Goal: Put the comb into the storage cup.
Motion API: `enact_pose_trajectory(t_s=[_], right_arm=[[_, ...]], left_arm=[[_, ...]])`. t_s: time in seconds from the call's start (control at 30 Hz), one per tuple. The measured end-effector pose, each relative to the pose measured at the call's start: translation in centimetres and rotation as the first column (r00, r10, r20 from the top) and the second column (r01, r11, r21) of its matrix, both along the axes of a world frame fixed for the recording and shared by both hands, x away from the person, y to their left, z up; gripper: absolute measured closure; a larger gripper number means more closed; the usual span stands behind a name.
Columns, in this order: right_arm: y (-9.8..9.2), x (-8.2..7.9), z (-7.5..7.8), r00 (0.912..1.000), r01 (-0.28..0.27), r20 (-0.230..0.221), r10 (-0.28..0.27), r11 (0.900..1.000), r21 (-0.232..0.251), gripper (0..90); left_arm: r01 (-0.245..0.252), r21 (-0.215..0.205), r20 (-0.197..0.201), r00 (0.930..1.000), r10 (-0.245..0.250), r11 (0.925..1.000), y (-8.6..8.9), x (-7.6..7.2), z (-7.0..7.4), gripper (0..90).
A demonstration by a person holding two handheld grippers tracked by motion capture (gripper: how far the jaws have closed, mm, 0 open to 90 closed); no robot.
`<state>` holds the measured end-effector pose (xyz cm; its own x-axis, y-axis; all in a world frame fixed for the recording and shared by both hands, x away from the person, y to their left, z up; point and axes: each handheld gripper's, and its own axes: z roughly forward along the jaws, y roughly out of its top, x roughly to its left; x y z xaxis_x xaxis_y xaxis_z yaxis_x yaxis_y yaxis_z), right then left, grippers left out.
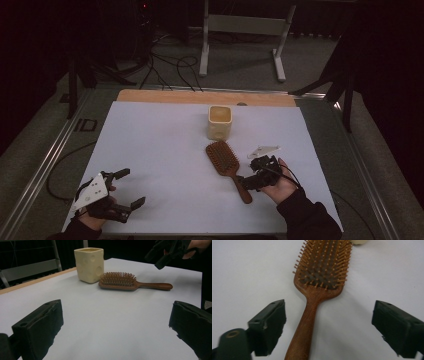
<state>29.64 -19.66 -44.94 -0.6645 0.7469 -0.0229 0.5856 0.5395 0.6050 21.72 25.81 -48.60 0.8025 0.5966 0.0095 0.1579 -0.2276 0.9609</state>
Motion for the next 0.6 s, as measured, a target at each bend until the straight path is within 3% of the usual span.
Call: enact_pose_trajectory(t_s=[0.07, 0.4, 0.47, 0.6], right_arm=[[0.2, 0.0, -0.1, 1.0, 0.004, -0.005, -0.004, 1.0, -0.014, 10.3], [1.3, 0.2, -0.7, 0.9998, 0.006, -0.019, -0.007, 0.997, -0.083, 13.4], [1.4, 0.4, -0.8, 0.9989, 0.003, -0.046, -0.007, 0.997, -0.081, 13.9], [1.6, 1.3, -1.2, 0.9873, -0.008, -0.159, -0.005, 0.997, -0.077, 14.3]], left_arm=[[0.001, 0.0, 0.0, 1.0, -0.001, 1.0, 0.0, 0.0, 0.0, 0.0], [0.002, 0.001, -0.001, 1.0, -0.002, 1.0, 0.0, 0.0, 0.0, 0.0], [0.005, 0.003, -0.002, 1.0, -0.005, 1.0, -0.1, 0.0, 0.0, 0.0], [0.004, 0.001, -0.002, 1.0, -0.004, 1.0, -0.1, 0.0, 0.0, 0.0]])
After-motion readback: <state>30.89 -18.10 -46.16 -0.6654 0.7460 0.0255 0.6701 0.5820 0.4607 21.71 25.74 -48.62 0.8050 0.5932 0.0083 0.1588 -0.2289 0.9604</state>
